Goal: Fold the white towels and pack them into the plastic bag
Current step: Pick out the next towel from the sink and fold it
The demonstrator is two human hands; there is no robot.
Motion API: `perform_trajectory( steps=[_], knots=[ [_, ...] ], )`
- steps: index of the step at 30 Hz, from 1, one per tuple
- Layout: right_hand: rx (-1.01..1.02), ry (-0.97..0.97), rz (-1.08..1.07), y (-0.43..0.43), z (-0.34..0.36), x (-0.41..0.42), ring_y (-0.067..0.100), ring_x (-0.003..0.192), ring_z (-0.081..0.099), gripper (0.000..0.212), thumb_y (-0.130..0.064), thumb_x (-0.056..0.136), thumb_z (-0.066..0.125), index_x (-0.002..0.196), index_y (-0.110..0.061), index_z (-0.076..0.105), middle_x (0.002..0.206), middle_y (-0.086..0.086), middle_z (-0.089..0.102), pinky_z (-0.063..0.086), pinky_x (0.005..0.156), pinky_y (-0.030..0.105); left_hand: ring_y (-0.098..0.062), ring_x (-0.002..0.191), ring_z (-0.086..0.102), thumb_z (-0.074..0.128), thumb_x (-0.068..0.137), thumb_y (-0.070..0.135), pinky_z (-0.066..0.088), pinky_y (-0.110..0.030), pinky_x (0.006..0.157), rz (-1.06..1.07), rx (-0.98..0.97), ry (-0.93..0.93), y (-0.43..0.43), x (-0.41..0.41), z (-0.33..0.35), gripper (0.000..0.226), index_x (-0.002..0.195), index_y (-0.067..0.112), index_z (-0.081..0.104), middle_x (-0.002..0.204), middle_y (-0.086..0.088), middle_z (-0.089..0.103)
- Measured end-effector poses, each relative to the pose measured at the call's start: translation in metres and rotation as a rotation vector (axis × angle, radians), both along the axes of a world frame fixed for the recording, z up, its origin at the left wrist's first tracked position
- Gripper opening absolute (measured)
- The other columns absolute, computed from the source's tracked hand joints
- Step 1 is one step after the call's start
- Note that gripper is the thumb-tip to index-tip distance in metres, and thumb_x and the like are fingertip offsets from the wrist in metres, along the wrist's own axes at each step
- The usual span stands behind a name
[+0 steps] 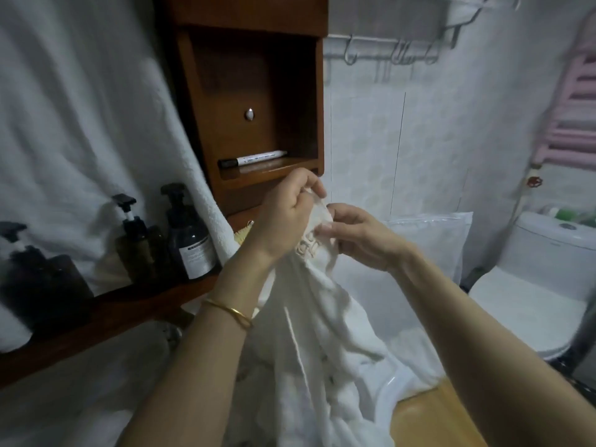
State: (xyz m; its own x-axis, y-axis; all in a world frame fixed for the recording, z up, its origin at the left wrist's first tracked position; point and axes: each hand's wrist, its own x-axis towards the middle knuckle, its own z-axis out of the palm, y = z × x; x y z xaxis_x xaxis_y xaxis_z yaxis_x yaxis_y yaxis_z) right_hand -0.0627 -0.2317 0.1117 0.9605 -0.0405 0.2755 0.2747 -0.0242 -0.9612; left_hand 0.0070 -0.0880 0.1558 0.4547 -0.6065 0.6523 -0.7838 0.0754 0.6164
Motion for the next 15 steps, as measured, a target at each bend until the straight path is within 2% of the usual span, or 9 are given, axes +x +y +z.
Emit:
perform_trajectory(
  steps=[3,7,11,13,15],
  knots=[
    [0.008,0.008,-0.014,-0.003,0.016,-0.001,0.02,0.075,0.062,0.031,-0.029,0.079,0.071,0.095,-0.004,0.061,0.087,0.009,0.062,0.052,0.064,0.031,-0.005,0.066,0.049,0.038,0.086,0.006,0.041,-0.024,0.059,-0.019,-0.046,-0.105,-0.006,-0.001,0.032,0.02,0.082,0.014,0.056,0.073,0.008,0.054],
    [-0.025,0.031,-0.057,-0.004,0.024,-0.005,0.029,0.076,0.054,0.036,-0.03,0.082,0.059,0.096,0.003,0.056,0.087,0.019,0.053,0.047,0.068,0.041,-0.017,0.059,0.045,0.039,0.084,0.004,0.038,-0.029,0.052,-0.024,-0.129,-0.222,-0.009,-0.003,0.067,0.02,0.079,0.007,0.059,0.07,-0.002,0.054],
    [-0.089,0.092,-0.071,0.0,0.014,-0.008,0.034,0.084,0.037,0.056,-0.036,0.082,0.057,0.102,0.016,0.052,0.095,0.02,0.042,0.033,0.069,0.04,-0.005,0.054,0.039,0.038,0.084,-0.003,0.033,-0.022,0.049,-0.071,-0.234,-0.246,-0.01,-0.01,0.099,0.021,0.079,0.001,0.058,0.067,-0.001,0.051],
    [-0.072,0.095,-0.06,0.003,0.006,-0.01,0.03,0.079,0.042,0.041,-0.035,0.09,0.059,0.095,0.005,0.061,0.086,0.015,0.049,0.034,0.068,0.035,-0.002,0.049,0.038,0.037,0.084,-0.004,0.029,-0.014,0.048,-0.086,-0.304,-0.267,-0.009,-0.013,0.113,0.022,0.079,-0.002,0.058,0.063,0.003,0.048],
    [-0.016,0.081,-0.016,0.007,-0.001,-0.012,0.019,0.074,0.053,0.026,-0.033,0.092,0.056,0.084,-0.011,0.068,0.079,0.006,0.057,0.04,0.065,0.025,0.0,0.046,0.038,0.036,0.083,-0.004,0.026,-0.01,0.046,-0.087,-0.347,-0.301,-0.007,-0.012,0.126,0.022,0.078,-0.002,0.057,0.059,0.011,0.044]
  ],
)
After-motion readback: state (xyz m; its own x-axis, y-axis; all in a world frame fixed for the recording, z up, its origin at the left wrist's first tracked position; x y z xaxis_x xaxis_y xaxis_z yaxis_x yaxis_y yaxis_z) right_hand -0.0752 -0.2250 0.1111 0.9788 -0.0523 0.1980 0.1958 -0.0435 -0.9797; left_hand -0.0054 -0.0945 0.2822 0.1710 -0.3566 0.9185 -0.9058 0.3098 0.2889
